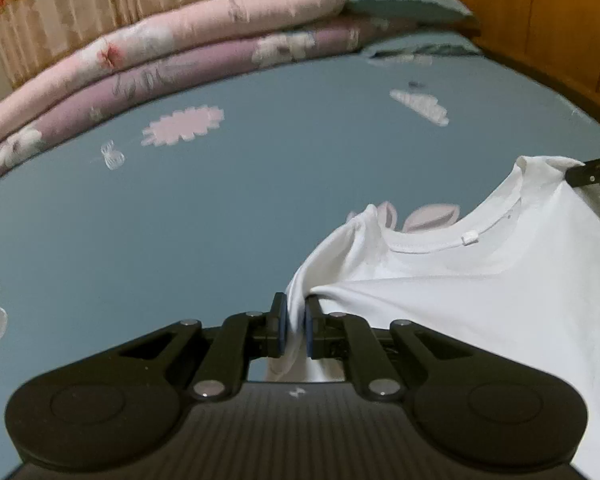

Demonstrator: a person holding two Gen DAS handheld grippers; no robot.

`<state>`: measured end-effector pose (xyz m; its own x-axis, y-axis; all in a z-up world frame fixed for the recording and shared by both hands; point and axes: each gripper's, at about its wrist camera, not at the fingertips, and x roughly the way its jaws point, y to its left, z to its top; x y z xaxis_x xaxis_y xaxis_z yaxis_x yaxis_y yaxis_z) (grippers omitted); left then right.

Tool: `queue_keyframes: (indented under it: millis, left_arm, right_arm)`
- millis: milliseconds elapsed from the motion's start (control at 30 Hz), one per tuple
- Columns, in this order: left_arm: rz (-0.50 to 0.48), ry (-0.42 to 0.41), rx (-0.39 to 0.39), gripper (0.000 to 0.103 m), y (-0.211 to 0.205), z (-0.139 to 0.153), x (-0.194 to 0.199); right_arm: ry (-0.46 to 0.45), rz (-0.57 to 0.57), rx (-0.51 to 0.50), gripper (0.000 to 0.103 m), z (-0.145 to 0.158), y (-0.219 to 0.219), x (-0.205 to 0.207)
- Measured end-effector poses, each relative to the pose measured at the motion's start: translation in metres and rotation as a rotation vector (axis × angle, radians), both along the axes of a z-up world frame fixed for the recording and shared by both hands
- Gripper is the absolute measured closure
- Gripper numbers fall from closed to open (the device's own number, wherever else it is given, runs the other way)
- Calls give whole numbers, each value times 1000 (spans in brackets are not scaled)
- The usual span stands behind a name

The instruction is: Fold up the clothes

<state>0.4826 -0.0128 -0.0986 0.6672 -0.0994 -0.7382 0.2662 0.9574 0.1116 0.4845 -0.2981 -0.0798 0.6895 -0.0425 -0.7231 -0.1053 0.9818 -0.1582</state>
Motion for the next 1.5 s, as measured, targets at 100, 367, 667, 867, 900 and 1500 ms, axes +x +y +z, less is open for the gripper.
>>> queue_keyframes:
  millis: [100, 367, 667, 867, 900, 1500]
  left_arm:
    - [16, 23, 6, 93, -1, -12, 5]
    - [22, 32, -28, 86, 9, 4, -7]
    - [15, 82, -61, 75, 16, 34, -54]
    - [20, 134, -127, 74, 21, 45, -102]
    - [22, 138, -139, 71, 23, 47, -113]
    - [131, 237, -434, 60, 44, 25, -251]
  right_arm:
    - [18, -9, 3, 100, -11, 1, 5]
    - [25, 8, 76, 81, 1, 1, -9]
    - [48, 50, 129, 70, 31, 3, -62]
    - [61, 67, 182, 64, 43, 2, -109]
    - [60, 66, 197, 63, 44, 1, -119]
    - [75, -30, 544, 34, 3, 21, -327]
